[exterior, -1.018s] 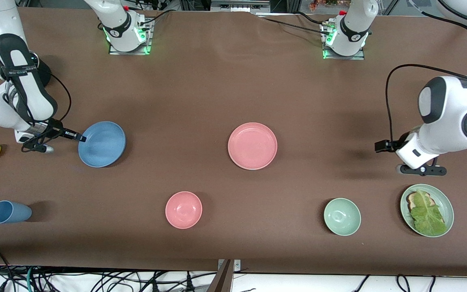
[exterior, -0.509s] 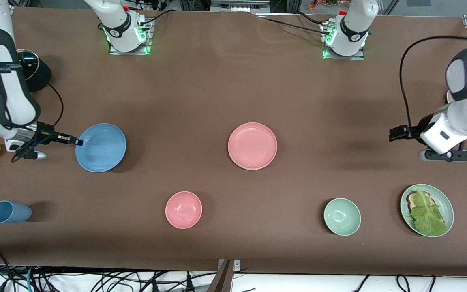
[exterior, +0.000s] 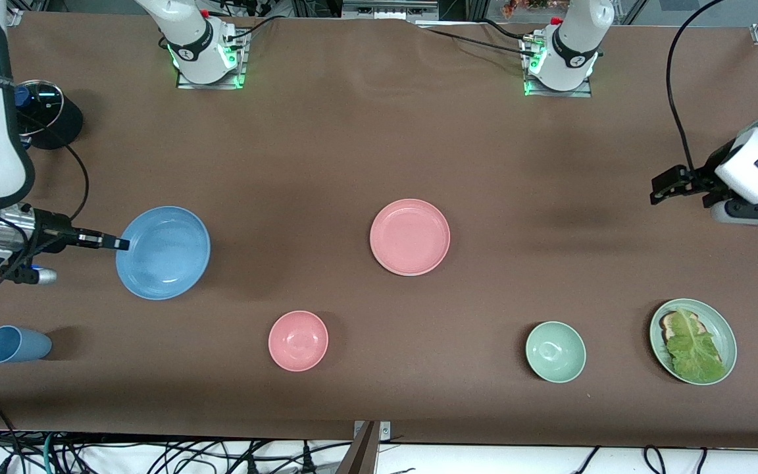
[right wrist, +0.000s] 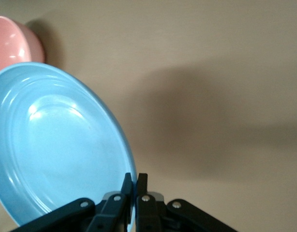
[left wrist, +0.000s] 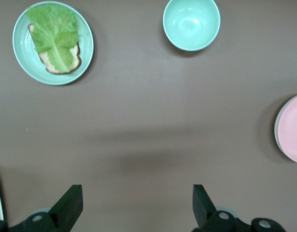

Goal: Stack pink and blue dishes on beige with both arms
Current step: 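Lift the blue plate with the right gripper while the left arm returns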

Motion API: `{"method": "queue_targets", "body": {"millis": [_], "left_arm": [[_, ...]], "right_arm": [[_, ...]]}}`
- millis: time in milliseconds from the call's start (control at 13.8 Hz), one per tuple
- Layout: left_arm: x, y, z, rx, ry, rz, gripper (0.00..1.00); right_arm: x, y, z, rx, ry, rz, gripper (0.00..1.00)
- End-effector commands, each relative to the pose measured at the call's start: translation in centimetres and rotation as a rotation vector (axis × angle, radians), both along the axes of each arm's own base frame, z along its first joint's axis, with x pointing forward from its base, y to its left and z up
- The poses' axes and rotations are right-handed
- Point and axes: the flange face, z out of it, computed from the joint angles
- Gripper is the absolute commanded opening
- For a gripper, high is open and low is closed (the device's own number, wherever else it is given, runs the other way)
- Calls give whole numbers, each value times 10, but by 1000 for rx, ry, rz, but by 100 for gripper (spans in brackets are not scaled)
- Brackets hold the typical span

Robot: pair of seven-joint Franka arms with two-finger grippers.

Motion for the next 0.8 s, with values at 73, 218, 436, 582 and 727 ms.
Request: {"method": "queue_targets", "body": {"millis": [73, 218, 436, 582, 727], "left_arm": [[-27, 4, 10, -30, 99, -2, 100], [-31, 4, 8, -31, 128, -10, 100], [-46, -15, 4, -19, 236, -55, 100], [-44, -22, 2, 44, 238, -79, 100], [-41, -25, 25, 71, 201, -88, 100]], "right_arm": [[1, 88, 17, -35, 68, -33, 0], [-6, 159, 17, -46, 83, -6, 0], [-14, 242, 13, -72, 70, -66, 0], [-23, 299, 6, -84, 44, -124, 0], [-31, 342, -4, -87, 12, -164, 0]]}}
